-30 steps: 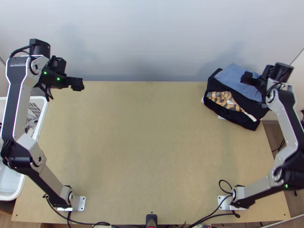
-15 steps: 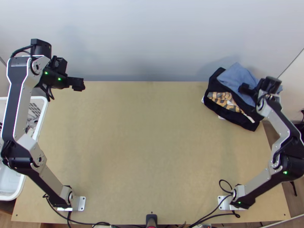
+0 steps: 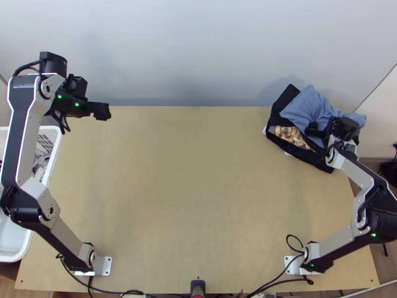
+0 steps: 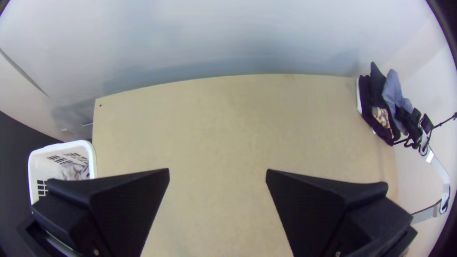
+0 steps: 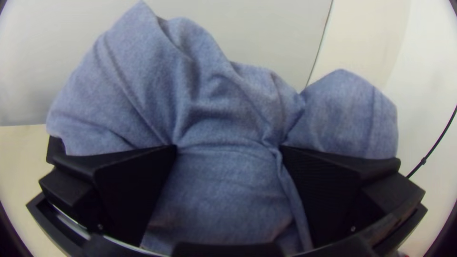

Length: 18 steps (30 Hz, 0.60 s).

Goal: Fold the t-shirt

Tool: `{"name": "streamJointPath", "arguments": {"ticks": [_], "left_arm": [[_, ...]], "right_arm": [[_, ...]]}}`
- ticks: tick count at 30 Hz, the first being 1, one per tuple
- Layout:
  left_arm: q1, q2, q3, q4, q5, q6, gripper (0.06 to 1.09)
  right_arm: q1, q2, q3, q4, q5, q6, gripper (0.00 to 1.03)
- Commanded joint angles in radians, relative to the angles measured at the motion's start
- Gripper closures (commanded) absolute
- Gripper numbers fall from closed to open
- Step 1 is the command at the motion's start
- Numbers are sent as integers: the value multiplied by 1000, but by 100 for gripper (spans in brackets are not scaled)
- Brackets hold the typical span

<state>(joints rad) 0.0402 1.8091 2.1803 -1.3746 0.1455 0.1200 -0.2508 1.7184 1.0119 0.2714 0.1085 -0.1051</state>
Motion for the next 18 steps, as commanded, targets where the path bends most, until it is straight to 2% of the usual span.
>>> {"name": "streamJointPath", "arguments": {"ticks": [1, 7, 18], "left_arm": [[-2, -13, 9, 5, 0, -2, 10], [-2, -16, 7, 5, 0, -2, 10], [6, -28, 9, 6, 0, -10, 10]], "right_arm": [[-4, -123, 94, -12, 13, -24, 4], [62, -137, 206, -38, 14, -42, 4], [130, 237, 455, 8, 51, -13, 4]]}}
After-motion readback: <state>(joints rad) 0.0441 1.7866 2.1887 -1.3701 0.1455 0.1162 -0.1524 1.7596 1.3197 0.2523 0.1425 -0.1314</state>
